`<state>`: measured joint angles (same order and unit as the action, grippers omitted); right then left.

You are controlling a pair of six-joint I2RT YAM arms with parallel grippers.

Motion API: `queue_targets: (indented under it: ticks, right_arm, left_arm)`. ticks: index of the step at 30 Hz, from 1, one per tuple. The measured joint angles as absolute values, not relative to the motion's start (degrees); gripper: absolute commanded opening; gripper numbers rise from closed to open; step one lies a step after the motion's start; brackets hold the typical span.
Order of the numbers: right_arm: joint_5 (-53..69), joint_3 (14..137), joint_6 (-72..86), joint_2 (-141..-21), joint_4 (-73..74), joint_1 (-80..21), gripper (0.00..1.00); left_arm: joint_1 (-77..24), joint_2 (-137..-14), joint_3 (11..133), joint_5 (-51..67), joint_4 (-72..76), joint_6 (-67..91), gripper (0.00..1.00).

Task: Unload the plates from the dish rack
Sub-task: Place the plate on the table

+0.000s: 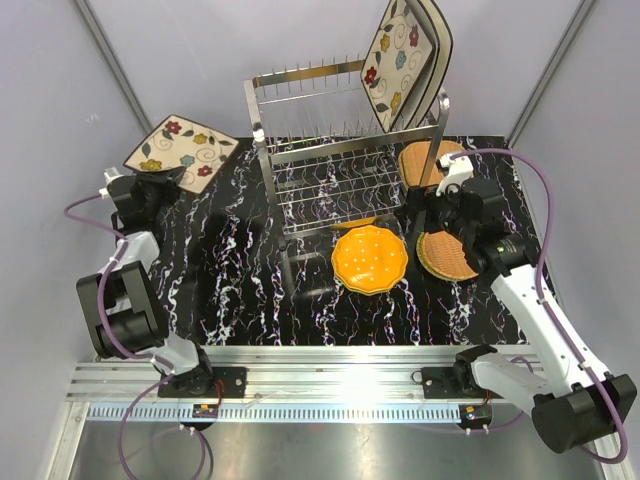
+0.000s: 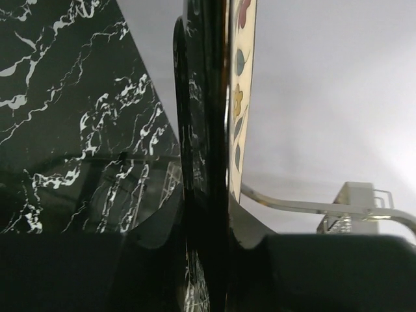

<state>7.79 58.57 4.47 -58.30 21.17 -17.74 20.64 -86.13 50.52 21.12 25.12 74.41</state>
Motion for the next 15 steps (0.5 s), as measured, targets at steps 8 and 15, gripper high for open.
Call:
queue_targets:
  ticks: [8,15]
  right_arm:
    - [6.6,56.2,5.4,-59.0,21.8,-16.0,1.0]
    - [6.5,55.9,5.4,-59.2,21.8,-14.8,1.0]
  left_arm:
    - [17.4,-86.5,49.8,18.9,27.5,70.4,0.0]
    - [16.6,-92.2,47.2,14.8,37.6,70.6,0.0]
